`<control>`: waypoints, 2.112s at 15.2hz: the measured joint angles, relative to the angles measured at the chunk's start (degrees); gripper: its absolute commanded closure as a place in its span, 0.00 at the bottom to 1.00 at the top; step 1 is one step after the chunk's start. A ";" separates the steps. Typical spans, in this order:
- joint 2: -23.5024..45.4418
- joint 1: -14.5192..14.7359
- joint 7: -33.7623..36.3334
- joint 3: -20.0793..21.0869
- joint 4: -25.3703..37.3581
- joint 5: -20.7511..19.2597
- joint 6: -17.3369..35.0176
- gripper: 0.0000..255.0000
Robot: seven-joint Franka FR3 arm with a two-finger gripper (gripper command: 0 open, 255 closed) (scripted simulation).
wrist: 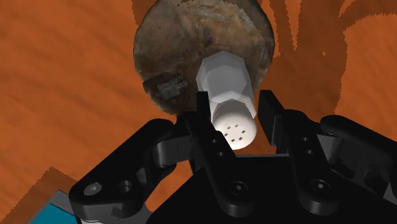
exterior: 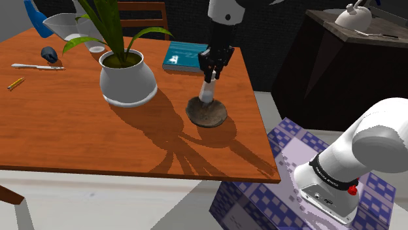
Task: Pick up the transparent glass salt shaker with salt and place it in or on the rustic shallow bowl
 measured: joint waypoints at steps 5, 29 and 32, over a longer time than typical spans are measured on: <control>1.28 0.11 -0.03 0.49 -2.84 0.03 4.11 1.00; 0.38 -0.07 -0.60 -0.01 -2.40 0.12 2.83 0.00; 0.39 -0.11 -0.50 -0.05 -1.72 0.03 2.11 0.00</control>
